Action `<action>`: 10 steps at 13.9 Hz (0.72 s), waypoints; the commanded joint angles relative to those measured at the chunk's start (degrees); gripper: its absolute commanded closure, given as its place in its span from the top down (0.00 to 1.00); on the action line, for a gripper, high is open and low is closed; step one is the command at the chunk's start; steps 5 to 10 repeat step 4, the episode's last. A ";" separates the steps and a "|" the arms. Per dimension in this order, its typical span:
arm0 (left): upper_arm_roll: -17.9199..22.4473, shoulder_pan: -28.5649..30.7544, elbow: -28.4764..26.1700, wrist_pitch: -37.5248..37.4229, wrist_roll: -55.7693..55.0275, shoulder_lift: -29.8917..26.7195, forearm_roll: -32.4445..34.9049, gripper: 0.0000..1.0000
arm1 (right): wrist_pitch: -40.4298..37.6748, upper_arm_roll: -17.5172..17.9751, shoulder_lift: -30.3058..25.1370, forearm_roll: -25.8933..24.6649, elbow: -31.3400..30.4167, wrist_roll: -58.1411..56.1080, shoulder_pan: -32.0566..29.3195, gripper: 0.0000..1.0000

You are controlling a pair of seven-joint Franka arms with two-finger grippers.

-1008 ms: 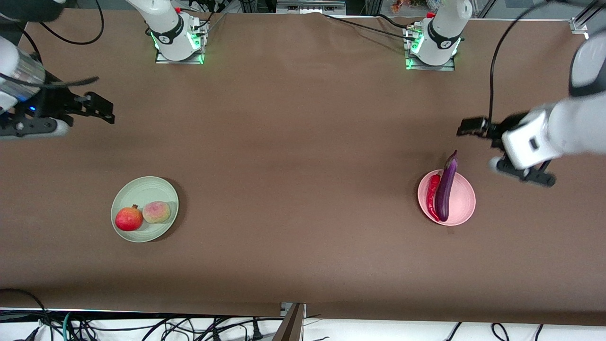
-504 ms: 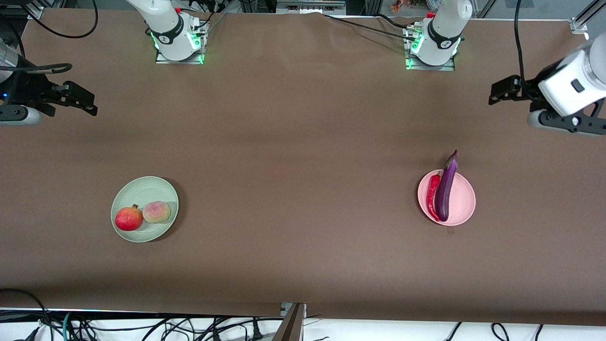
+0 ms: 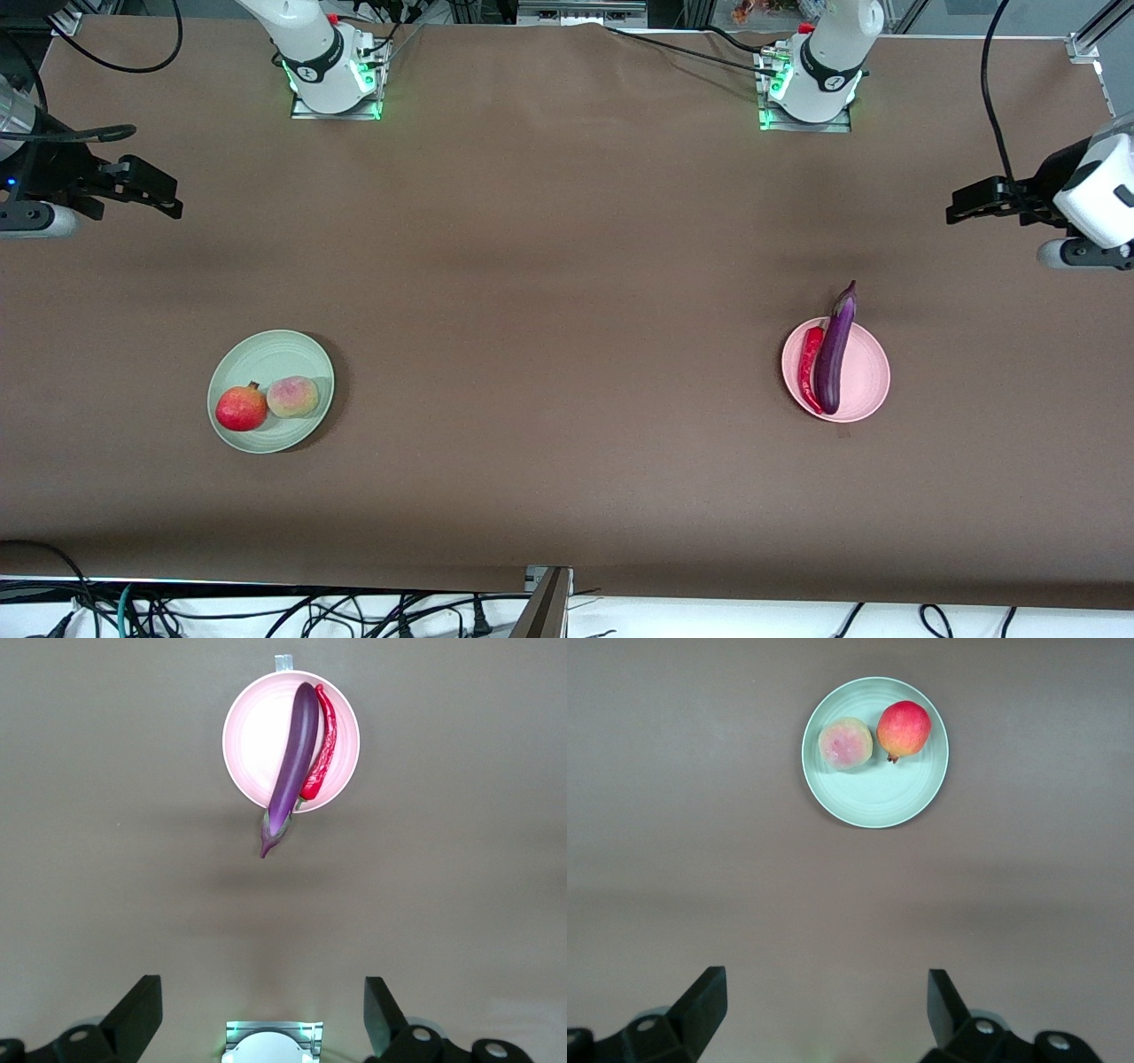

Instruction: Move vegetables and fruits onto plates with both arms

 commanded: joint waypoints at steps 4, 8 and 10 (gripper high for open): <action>-0.12 0.89 -1.07 0.35 0.07 -2.10 1.78 1.00 | -0.47 0.33 0.38 -0.26 1.01 -0.50 -0.33 1.00; -0.12 0.89 -1.07 0.35 0.07 -2.10 1.78 1.00 | -0.47 0.33 0.38 -0.26 1.01 -0.50 -0.33 1.00; -0.12 0.89 -1.07 0.35 0.07 -2.10 1.78 1.00 | -0.47 0.33 0.38 -0.26 1.01 -0.50 -0.33 1.00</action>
